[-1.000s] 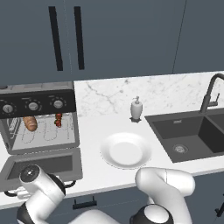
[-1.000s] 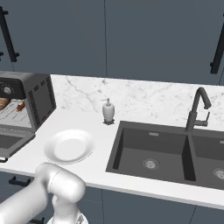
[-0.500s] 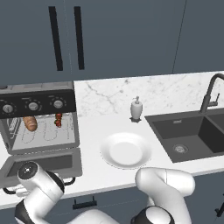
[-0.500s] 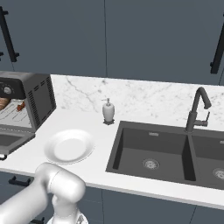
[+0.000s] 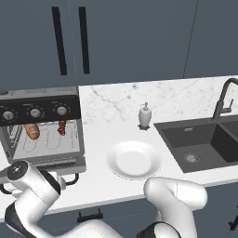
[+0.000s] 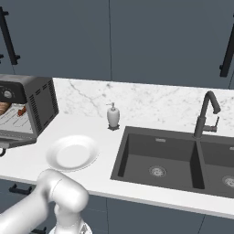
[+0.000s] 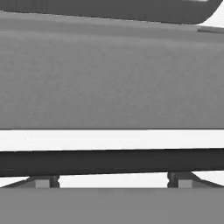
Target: Pick up the kebab skewer and baguette bread, and place them inside the toaster oven. Close the toaster oven door and start by setting the timer.
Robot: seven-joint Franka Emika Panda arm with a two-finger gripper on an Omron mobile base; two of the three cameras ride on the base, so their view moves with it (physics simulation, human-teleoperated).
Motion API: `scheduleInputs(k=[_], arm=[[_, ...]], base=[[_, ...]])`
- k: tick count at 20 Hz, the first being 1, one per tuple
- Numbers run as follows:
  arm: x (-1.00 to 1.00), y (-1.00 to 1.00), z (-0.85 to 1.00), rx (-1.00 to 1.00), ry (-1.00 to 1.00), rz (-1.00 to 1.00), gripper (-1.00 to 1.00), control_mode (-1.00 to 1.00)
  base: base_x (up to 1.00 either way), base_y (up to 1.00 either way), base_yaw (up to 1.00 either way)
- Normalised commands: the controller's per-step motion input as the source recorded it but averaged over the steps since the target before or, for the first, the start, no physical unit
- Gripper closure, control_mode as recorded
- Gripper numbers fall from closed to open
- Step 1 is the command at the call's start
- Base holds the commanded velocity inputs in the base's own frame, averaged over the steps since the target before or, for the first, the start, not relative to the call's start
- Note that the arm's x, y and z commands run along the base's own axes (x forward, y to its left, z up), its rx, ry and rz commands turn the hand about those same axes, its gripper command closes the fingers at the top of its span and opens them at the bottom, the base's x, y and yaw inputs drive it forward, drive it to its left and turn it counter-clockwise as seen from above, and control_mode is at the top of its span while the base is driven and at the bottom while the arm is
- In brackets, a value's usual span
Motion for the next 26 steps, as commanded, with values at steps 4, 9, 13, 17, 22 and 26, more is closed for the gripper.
scheduleInputs(k=[4, 9, 13, 17, 22, 26], arm=[[1.00, -0.45, 0.54, 0.05, -0.26, 0.09, -1.00, -1.00], [1.00, -0.47, 0.34, 0.06, -0.15, 0.08, -1.00, -1.00], [1.00, -0.53, 0.00, 0.02, 0.00, 0.07, -1.00, -1.00], [0.93, -0.46, 0.02, 0.01, 0.00, 0.07, -1.00, -1.00], [0.50, -0.31, 0.48, 0.06, 0.00, 0.09, -1.00, -1.00], [0.41, -0.32, 0.27, 0.03, -0.02, 0.09, -1.00, -1.00]], base=[[0.00, 0.00, 0.00], [0.00, 0.00, 0.00], [0.00, 0.00, 0.00], [0.00, 0.00, 0.00], [0.00, 0.00, 0.00], [0.00, 0.00, 0.00]])
